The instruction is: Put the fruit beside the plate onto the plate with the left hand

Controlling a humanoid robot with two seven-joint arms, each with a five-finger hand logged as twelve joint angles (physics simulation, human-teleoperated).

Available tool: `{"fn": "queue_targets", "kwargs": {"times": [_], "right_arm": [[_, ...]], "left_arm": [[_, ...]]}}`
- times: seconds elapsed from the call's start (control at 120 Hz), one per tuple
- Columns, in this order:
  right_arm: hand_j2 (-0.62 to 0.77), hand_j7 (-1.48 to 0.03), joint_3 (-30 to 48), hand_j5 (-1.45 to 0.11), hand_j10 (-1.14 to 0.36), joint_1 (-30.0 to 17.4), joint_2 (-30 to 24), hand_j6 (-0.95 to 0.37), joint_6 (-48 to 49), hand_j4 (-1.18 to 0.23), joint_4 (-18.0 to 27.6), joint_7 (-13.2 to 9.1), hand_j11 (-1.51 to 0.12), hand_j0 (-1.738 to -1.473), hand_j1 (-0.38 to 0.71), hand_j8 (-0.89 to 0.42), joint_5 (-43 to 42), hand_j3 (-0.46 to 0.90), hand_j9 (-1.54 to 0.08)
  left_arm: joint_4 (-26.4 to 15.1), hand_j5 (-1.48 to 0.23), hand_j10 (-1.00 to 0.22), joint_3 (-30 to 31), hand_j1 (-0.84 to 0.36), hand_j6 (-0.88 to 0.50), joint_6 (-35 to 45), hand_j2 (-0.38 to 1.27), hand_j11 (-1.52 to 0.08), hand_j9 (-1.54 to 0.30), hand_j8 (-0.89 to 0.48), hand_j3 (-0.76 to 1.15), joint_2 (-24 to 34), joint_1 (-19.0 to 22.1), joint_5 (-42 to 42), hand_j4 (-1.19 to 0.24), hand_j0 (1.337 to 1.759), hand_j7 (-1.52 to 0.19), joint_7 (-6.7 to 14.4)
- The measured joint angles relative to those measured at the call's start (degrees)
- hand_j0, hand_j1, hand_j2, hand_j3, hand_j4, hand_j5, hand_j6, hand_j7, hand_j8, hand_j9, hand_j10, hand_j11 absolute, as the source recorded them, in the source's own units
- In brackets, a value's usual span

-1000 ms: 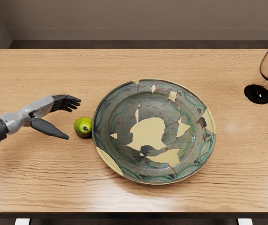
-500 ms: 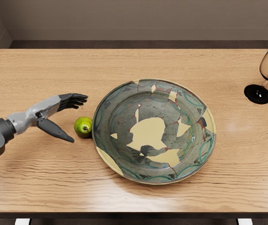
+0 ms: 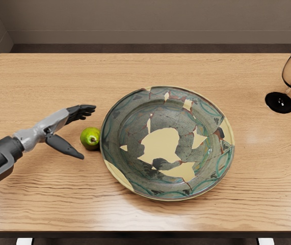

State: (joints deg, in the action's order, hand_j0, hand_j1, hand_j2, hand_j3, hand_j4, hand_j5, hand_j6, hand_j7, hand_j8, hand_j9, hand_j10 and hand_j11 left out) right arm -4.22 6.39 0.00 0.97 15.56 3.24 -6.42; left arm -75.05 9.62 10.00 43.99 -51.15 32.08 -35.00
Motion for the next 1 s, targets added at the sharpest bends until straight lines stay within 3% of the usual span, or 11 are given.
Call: {"fn": "queue_targets", "kwargs": {"times": [1.0], "right_arm": [[0.0,-0.02,0.0,-0.02,-0.01,-0.02,0.0,-0.01,0.0,-0.01,0.0,0.0,-0.02,-1.658,-0.33,-0.01,0.0,0.0,-0.02]], "left_arm": [[2.8,-0.39,-0.3,0.1,-0.01,-0.3,2.99,0.06,-0.39,-0.39,-0.3,0.0,-4.62,1.84,0.07,-0.3,1.658,-0.39,0.0]]}}
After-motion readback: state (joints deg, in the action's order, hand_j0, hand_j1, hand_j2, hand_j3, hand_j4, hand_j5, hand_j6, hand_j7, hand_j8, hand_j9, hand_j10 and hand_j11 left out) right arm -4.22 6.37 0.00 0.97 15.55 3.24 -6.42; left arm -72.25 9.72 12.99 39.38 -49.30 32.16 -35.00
